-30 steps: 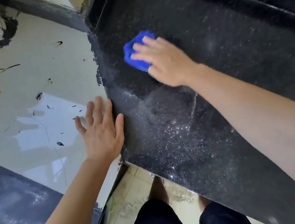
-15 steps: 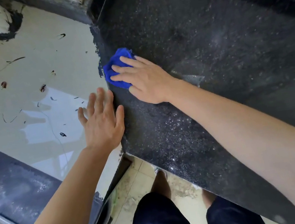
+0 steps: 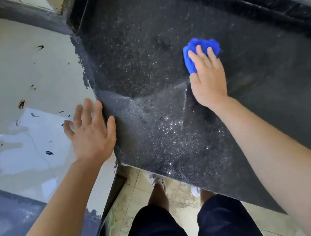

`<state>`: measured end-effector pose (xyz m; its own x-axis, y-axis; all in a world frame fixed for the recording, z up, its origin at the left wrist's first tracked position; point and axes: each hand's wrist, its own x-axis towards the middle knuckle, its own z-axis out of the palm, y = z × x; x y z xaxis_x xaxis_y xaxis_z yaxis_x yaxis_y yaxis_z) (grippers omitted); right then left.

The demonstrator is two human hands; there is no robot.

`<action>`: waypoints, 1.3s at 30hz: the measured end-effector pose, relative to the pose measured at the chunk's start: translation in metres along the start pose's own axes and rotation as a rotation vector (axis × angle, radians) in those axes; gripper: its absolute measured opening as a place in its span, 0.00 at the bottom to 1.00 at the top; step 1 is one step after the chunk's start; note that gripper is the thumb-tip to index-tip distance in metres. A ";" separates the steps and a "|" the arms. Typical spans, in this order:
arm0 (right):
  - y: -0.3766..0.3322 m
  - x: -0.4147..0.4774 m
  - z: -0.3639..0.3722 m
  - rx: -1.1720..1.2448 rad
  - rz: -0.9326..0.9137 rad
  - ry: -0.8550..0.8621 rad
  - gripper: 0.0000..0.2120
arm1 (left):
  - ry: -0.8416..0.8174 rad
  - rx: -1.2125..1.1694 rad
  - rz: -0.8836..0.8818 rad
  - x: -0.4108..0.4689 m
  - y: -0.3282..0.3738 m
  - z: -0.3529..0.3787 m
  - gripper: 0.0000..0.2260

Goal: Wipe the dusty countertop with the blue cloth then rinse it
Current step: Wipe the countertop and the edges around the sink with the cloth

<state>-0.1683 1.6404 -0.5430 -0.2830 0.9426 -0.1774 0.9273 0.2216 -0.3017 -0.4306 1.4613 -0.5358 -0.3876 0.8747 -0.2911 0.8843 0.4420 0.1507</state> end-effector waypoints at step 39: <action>0.170 -0.104 -0.040 -0.104 0.146 -0.100 0.30 | -0.042 0.013 -0.059 -0.173 0.107 0.053 0.29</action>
<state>0.0280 1.5901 -0.5387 -0.1622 0.9382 -0.3058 0.9790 0.1142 -0.1690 -0.2549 1.3470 -0.5197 -0.4278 0.8380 -0.3388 0.8636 0.4896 0.1204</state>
